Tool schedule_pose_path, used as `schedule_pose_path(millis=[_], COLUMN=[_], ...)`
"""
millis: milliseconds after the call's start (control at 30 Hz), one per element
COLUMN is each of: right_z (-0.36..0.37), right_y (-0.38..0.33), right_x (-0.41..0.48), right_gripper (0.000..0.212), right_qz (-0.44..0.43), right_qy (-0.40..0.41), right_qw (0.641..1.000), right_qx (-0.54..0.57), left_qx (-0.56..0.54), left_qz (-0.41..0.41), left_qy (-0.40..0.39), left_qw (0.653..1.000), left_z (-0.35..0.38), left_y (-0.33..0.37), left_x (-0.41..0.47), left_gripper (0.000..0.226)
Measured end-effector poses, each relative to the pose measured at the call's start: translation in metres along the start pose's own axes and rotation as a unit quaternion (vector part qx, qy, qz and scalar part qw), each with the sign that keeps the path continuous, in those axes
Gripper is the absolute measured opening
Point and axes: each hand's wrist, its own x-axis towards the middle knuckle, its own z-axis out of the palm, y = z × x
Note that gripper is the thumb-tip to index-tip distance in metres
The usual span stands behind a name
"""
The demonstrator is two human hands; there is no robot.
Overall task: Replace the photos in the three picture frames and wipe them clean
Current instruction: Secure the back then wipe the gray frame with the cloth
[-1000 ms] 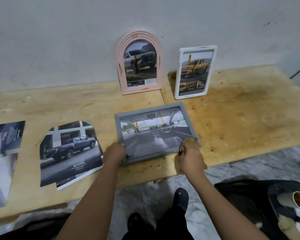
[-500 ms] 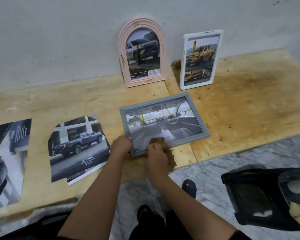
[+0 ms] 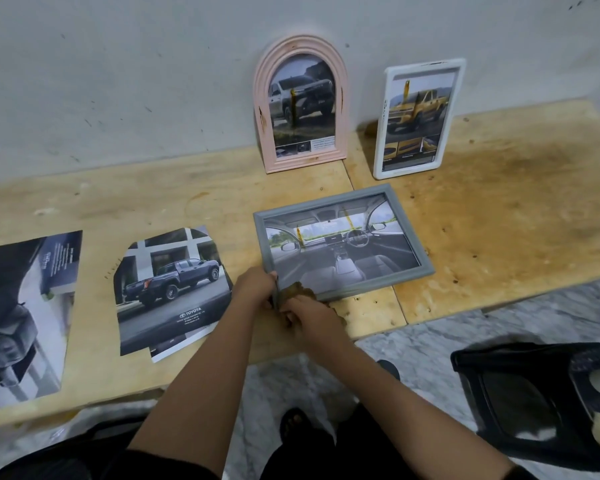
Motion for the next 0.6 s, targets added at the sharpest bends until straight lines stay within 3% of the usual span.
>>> schedule_pose_path(millis=[67, 133, 200, 267, 400, 467, 600], right_z=[-0.025, -0.053, -0.079, -0.097, -0.084, -0.064, -0.032], right_y=[0.004, 0.014, 0.03, 0.051, 0.079, 0.072, 0.041], right_x=[0.002, 0.0, -0.007, -0.014, -0.017, -0.017, -0.014], right_gripper=[0.017, 0.017, 0.016, 0.015, 0.011, 0.008, 0.026], right_qz=[0.061, 0.143, 0.176, 0.182, 0.25, 0.24, 0.257], right_qy=[0.015, 0.12, 0.231, 0.272, 0.183, 0.144, 0.127], right_qw=[0.991, 0.964, 0.942, 0.939, 0.949, 0.956, 0.951], right_qx=[0.12, 0.192, 0.167, 0.101, -0.054, -0.084, -0.112], left_qx=[-0.012, -0.019, -0.022, -0.035, -0.056, -0.062, -0.076], left_qz=[0.004, 0.005, 0.001, -0.005, -0.023, -0.025, -0.023], left_qy=[-0.004, -0.001, 0.003, 0.001, -0.004, -0.008, -0.014], left_qw=[1.0, 1.0, 1.0, 0.999, 0.998, 0.998, 0.997], left_z=[-0.001, 0.0, 0.001, 0.0, -0.001, -0.001, 0.0], left_y=[-0.001, -0.002, -0.001, -0.001, 0.0, 0.0, -0.002], left_x=[0.0, -0.001, -0.003, -0.003, -0.002, -0.002, -0.001], left_gripper=[0.031, 0.03, 0.03, 0.032, 0.035, 0.034, 0.031])
